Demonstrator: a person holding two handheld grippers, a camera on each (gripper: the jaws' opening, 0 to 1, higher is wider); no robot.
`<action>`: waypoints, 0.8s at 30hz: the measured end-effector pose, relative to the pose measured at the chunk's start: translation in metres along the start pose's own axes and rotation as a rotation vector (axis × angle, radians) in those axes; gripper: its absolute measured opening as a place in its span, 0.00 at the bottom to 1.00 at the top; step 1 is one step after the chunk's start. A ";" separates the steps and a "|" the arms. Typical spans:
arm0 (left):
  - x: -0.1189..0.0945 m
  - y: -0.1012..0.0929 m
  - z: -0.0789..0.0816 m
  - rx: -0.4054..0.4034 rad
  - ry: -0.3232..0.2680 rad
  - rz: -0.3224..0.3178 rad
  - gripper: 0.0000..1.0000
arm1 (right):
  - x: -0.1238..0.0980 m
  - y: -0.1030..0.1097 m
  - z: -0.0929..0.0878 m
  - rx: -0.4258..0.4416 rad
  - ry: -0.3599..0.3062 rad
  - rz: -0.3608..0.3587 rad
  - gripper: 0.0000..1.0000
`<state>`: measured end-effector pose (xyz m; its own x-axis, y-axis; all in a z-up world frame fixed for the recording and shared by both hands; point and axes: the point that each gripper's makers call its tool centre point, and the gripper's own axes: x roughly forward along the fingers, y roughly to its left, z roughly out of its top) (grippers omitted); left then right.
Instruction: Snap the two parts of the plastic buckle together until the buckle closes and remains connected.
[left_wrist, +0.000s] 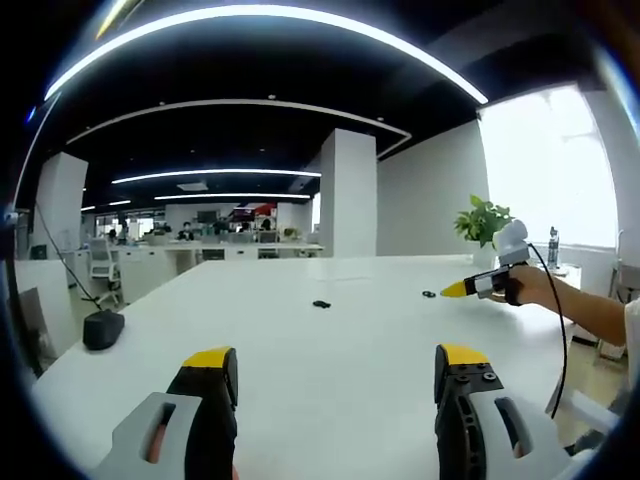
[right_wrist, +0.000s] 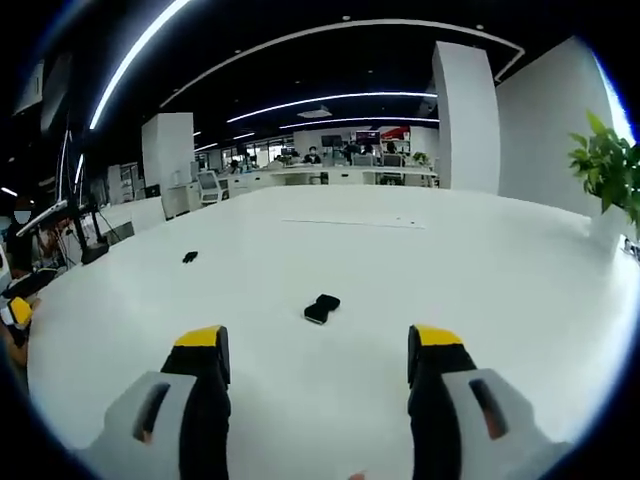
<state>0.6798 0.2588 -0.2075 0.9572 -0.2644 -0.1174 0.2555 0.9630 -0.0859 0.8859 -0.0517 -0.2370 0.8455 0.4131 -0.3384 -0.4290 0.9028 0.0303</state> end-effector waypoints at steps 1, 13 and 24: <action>0.000 0.000 0.000 0.000 0.000 0.000 0.82 | 0.002 0.001 -0.001 0.009 0.002 -0.001 0.72; -0.003 0.003 -0.001 0.000 0.001 0.005 0.82 | 0.013 0.007 -0.003 0.017 0.021 -0.015 0.72; -0.005 0.005 -0.001 -0.003 -0.001 0.009 0.82 | 0.017 0.003 -0.003 0.001 0.023 -0.041 0.67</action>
<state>0.6765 0.2647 -0.2084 0.9596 -0.2555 -0.1177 0.2462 0.9652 -0.0877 0.8980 -0.0424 -0.2457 0.8547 0.3733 -0.3609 -0.3942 0.9189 0.0168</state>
